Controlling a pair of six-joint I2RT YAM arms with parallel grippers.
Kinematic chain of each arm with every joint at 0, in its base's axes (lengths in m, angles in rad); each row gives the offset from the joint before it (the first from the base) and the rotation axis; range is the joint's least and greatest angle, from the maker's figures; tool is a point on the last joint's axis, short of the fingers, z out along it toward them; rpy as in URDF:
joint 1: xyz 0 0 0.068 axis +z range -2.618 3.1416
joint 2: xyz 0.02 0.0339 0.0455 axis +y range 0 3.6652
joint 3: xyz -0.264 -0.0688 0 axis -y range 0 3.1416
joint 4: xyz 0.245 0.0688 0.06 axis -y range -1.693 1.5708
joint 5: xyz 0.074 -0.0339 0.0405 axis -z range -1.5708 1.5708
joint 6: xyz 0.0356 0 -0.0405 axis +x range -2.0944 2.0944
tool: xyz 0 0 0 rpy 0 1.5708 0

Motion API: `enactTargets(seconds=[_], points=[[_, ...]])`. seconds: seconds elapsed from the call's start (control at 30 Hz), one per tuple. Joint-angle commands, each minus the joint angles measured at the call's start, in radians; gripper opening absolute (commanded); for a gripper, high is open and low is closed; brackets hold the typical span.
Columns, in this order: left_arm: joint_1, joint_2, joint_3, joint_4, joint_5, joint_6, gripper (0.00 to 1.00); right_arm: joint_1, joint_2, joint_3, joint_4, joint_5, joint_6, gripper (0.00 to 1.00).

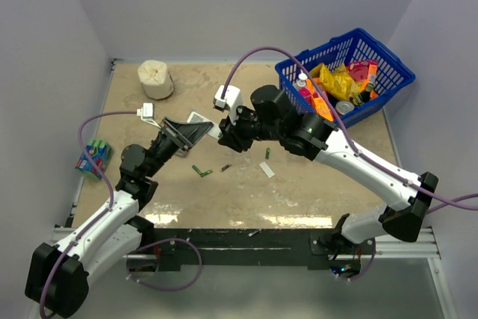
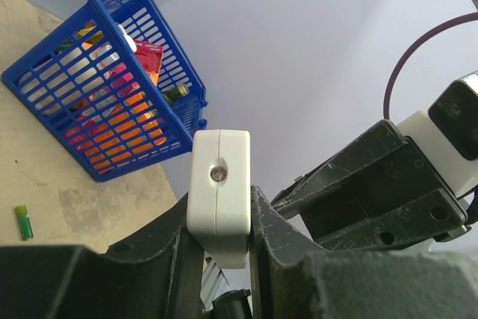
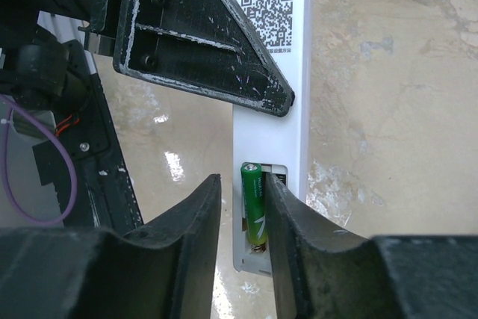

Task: Load the batteries into the remote control
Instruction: Load the battery into the remote control.

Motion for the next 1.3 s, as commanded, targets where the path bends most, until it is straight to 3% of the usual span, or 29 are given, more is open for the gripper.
enactTargets(seconds=[0.0, 0.27, 0.57, 1.27], points=[[0.003, -0.003, 0.05, 0.058, 0.017, 0.006, 0.0, 0.001, -0.026, -0.002, 0.013, -0.012, -0.006, 0.37], [0.003, 0.005, 0.051, 0.069, 0.033, 0.001, 0.0, -0.001, -0.023, 0.036, 0.014, 0.04, 0.009, 0.46], [0.003, 0.001, 0.053, 0.063, 0.036, 0.001, 0.0, -0.004, -0.015, 0.079, -0.004, 0.022, 0.006, 0.47], [0.003, -0.003, 0.056, 0.064, 0.037, -0.002, 0.0, -0.022, -0.012, 0.035, 0.02, -0.003, -0.004, 0.3]])
